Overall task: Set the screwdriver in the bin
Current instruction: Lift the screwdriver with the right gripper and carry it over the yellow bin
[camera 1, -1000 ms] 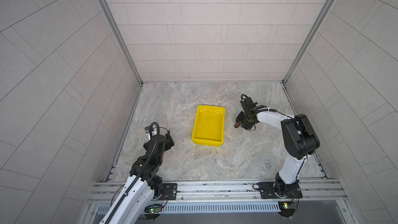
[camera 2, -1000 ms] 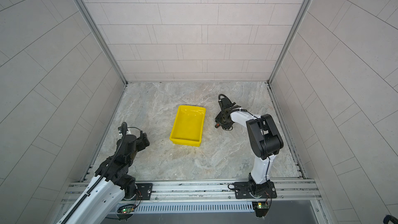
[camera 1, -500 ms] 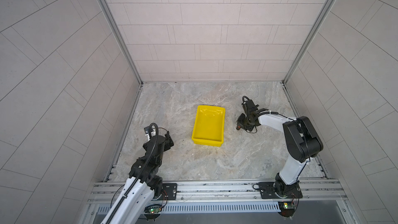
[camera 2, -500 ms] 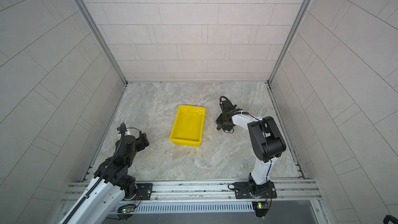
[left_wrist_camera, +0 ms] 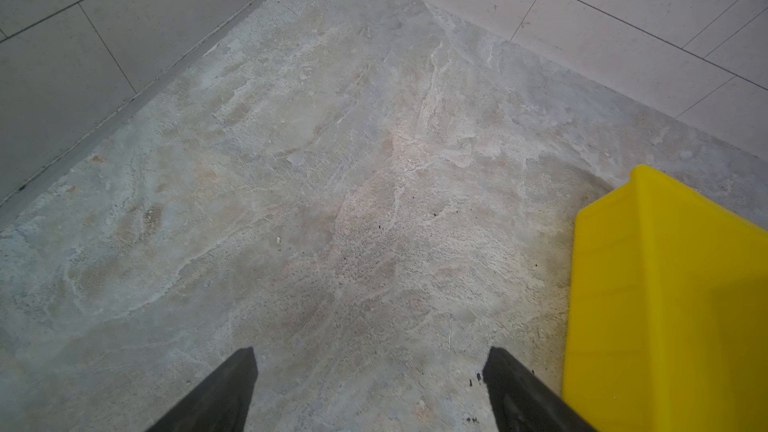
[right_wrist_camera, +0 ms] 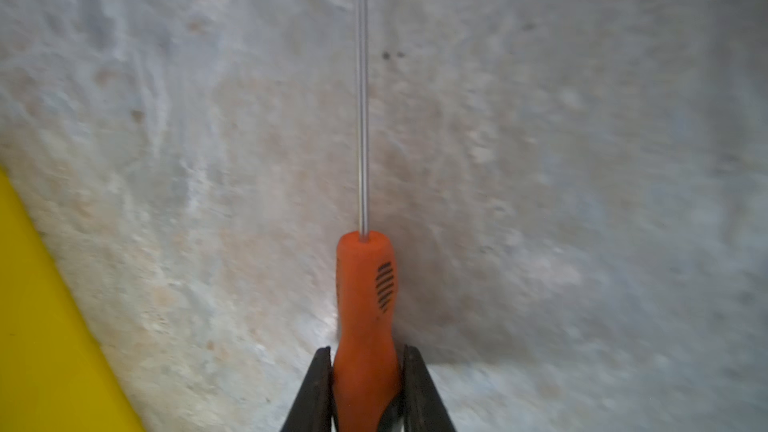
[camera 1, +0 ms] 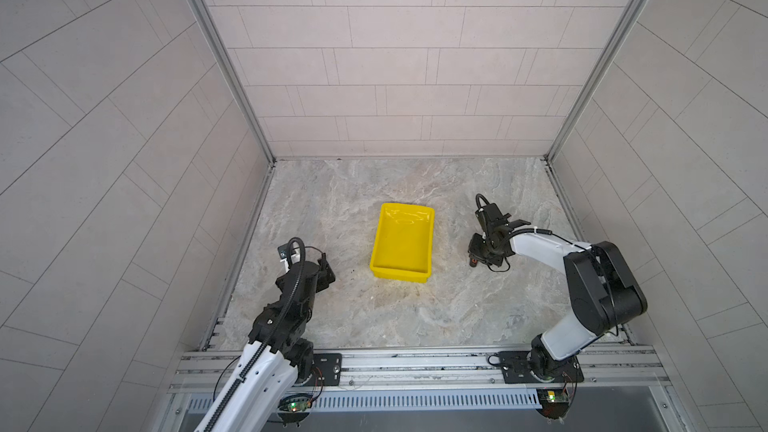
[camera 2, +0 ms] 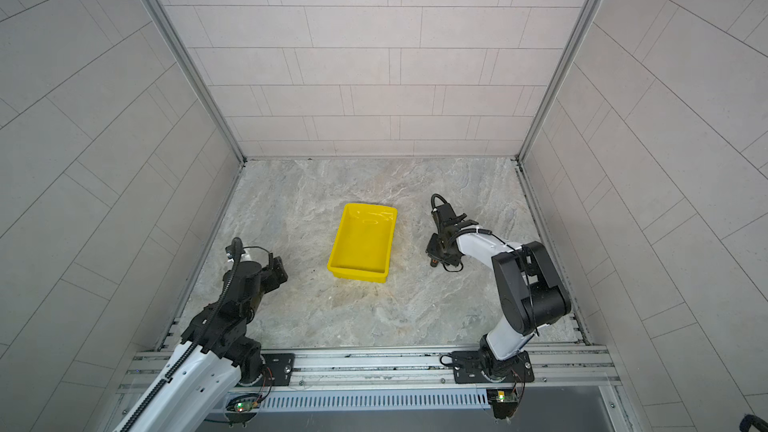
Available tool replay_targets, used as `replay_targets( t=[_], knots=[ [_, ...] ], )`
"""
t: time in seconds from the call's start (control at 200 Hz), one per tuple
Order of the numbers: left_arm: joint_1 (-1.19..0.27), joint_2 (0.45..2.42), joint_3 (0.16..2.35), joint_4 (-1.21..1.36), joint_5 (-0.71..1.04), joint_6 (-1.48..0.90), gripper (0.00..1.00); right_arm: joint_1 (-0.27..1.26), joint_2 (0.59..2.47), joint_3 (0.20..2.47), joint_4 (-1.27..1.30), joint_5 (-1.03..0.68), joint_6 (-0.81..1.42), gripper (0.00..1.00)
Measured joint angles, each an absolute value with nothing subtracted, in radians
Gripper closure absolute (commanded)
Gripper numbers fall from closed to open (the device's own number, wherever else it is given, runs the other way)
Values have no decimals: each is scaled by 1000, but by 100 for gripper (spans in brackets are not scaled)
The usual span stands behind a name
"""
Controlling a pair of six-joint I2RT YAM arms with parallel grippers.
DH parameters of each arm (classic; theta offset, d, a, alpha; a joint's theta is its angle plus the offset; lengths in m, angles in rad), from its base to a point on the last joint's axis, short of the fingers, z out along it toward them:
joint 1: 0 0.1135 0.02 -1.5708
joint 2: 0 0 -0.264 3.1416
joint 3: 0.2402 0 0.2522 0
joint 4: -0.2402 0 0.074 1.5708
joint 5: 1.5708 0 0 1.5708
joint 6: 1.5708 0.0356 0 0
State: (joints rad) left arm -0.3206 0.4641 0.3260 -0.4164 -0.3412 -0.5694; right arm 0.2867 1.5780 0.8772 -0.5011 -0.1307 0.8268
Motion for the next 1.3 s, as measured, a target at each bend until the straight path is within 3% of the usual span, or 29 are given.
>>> replay_targets(
  t=[0.25, 0.425, 0.746, 0.981, 1.301],
  knots=[
    [-321, 512, 326, -408, -338, -569, 9, 472, 1378, 942, -636, 97, 813, 91],
    [-321, 523, 326, -408, -336, -569, 9, 614, 1365, 1012, -648, 178, 859, 91],
    [-321, 454, 326, -411, -332, -568, 9, 833, 1658, 1305, -661, 236, 933, 91],
    [-321, 433, 325, -410, -333, -568, 9, 857, 1834, 1441, -673, 211, 947, 90],
    [-321, 494, 325, -399, -333, -568, 9, 857, 1858, 1460, -685, 202, 946, 88]
  ],
)
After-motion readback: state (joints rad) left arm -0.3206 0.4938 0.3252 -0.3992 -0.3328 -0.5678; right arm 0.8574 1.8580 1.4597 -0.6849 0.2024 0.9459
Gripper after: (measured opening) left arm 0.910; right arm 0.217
